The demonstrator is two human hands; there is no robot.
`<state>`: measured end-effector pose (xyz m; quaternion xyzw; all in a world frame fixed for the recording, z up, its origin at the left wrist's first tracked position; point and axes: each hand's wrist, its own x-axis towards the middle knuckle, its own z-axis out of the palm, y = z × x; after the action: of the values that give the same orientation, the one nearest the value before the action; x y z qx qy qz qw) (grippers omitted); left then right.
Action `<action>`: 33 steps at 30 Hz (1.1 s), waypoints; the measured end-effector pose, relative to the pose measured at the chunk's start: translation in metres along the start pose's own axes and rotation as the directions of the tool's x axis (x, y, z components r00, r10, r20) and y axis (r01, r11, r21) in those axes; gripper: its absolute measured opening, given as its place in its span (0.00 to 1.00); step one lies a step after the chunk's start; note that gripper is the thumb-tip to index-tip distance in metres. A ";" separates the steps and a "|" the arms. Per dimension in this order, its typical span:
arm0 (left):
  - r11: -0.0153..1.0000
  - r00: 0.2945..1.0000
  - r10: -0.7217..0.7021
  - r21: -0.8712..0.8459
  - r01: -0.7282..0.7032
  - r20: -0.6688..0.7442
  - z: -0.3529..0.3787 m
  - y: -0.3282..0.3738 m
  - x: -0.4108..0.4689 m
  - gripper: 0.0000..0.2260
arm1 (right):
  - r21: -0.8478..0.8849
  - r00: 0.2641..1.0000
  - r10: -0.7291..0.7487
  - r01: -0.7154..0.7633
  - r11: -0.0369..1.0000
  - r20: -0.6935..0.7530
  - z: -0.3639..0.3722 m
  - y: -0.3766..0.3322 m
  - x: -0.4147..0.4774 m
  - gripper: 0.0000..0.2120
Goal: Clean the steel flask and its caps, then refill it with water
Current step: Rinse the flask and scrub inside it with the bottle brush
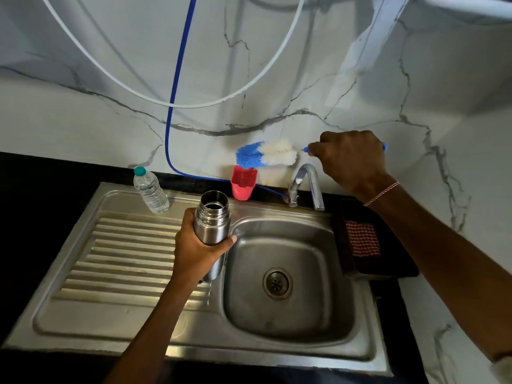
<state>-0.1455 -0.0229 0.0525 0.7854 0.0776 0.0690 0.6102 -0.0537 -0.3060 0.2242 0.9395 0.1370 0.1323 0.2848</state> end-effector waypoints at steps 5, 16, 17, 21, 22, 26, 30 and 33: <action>1.000 1.000 0.003 0.017 -0.003 -0.002 0.001 0.003 -0.003 0.32 | 0.081 0.989 0.003 0.009 0.997 -0.147 0.010 0.010 -0.010 0.10; 0.994 0.994 -0.103 0.052 0.101 0.037 0.005 0.011 0.007 0.32 | 0.668 0.822 0.564 -0.465 0.581 0.082 0.048 -0.036 -0.064 0.10; 0.991 0.992 -0.117 0.066 0.114 0.044 0.006 0.011 0.008 0.31 | 0.728 0.772 0.585 -0.547 0.413 0.248 0.060 -0.051 -0.075 0.11; 0.986 0.986 -0.154 0.071 0.150 0.055 0.008 0.010 0.014 0.27 | 0.807 0.680 0.519 -0.589 -0.034 0.518 0.100 -0.098 -0.116 0.16; 0.986 0.985 -0.158 0.057 0.155 0.063 0.008 0.010 0.015 0.25 | 0.805 0.656 0.528 -0.585 -0.095 0.539 0.104 -0.103 -0.124 0.20; 0.981 0.972 -0.189 -0.007 0.192 0.140 0.015 0.014 0.015 0.21 | 0.784 0.616 0.574 -0.616 -0.076 0.539 0.119 -0.099 -0.157 0.29; 0.969 0.945 -0.231 -0.032 0.244 0.232 0.031 0.018 0.006 0.20 | 0.783 0.622 0.599 -0.622 -0.014 0.505 0.136 -0.089 -0.188 0.29; 0.964 0.925 -0.257 0.003 0.266 0.281 0.050 0.018 -0.003 0.20 | 0.727 0.595 0.617 -0.685 0.054 0.515 0.145 -0.090 -0.199 0.29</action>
<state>-0.1378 -0.0751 0.0574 0.7591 0.0936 -0.1229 0.6324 -0.2068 -0.3725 0.0223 0.8955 -0.2627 0.1217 -0.3381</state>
